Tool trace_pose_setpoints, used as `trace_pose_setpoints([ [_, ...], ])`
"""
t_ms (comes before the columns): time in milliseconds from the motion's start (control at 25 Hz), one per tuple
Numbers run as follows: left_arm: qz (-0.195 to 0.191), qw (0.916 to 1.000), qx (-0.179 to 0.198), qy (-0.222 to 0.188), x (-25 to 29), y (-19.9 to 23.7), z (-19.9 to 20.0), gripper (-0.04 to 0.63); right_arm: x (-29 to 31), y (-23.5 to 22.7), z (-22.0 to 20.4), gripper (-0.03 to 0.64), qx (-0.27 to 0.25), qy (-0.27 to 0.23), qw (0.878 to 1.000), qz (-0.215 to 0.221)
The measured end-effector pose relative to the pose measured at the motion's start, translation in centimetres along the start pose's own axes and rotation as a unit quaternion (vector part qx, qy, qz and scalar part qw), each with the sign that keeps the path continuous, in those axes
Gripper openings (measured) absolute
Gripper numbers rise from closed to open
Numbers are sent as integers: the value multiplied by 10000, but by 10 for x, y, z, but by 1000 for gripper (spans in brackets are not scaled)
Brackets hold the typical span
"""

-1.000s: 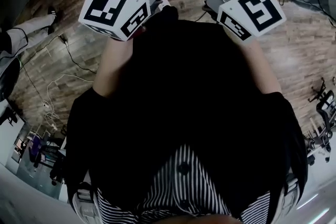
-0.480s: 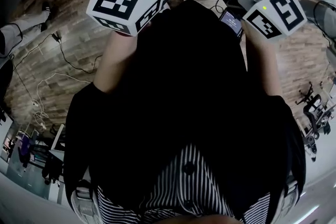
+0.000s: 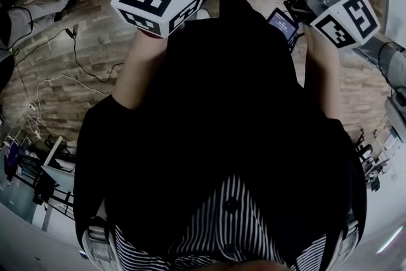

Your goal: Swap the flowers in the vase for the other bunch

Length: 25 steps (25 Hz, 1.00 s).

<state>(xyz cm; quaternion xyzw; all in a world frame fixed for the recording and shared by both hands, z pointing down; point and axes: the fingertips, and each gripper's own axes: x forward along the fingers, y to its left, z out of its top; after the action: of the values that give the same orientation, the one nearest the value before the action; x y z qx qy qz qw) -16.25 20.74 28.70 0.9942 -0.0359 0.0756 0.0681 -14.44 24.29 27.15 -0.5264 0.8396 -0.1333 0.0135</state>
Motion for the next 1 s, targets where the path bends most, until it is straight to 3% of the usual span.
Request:
trace_pose_setpoints([
  [80,40,10000,30,-61,13,6,-1,0,2,-14,-4,2,2,-32,10000,45],
  [240,-22,9999,1,-105,60,53,32,0,32,-74,28,1,159,16,9998,123],
  [520,60,9993,-334,-164,141,95,60,0,44,-152,60,0,209,26,9983,537],
  [720,374,9977,-530,-181,179,122,76,0,53,-189,80,1,-184,88,9973,711],
  [1000,520,9972,-527,-53,214,127,59,0,51,-230,65,0,-210,-54,9963,829],
])
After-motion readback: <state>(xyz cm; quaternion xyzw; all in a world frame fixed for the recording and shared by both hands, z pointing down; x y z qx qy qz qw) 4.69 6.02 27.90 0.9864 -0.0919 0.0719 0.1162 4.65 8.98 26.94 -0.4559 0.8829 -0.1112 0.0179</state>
